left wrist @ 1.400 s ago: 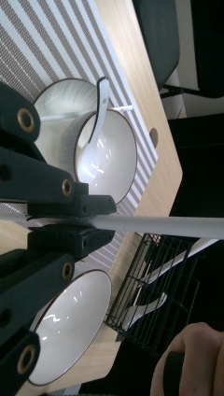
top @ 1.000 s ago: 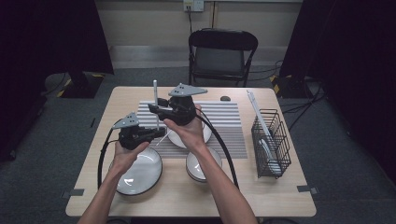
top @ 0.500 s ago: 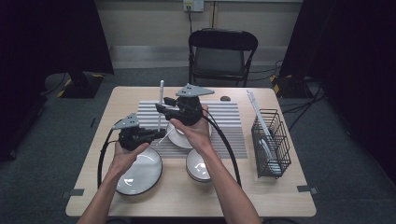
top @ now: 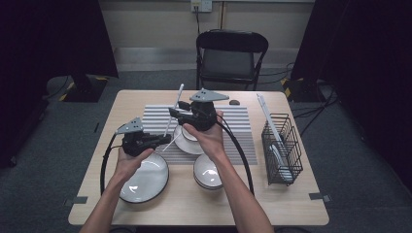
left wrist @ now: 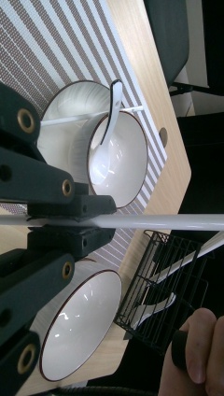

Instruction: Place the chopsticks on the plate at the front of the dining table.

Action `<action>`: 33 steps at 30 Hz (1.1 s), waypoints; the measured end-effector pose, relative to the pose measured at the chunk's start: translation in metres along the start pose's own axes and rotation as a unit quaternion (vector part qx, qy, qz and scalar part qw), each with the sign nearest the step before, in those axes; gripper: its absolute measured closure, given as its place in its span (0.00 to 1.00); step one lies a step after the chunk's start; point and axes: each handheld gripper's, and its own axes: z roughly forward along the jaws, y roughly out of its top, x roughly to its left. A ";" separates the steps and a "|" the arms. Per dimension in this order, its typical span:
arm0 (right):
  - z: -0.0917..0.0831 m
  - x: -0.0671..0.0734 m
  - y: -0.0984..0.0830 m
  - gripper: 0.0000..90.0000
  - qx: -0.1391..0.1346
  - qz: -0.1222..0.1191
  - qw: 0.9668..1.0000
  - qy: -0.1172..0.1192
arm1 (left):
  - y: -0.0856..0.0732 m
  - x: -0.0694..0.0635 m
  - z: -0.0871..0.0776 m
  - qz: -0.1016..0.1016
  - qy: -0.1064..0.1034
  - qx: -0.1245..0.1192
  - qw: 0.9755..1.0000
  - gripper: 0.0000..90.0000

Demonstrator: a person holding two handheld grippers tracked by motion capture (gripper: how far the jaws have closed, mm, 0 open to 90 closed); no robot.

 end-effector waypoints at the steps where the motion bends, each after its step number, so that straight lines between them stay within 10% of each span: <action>1: 0.000 -0.001 0.000 0.61 0.001 -0.003 1.000 -0.003 | 0.000 0.000 0.000 0.000 -0.001 -0.001 1.000 0.95; 33: 0.000 -0.019 -0.021 0.56 0.020 0.017 0.999 -0.034 | 0.000 0.002 -0.002 -0.005 0.002 -0.006 1.000 0.95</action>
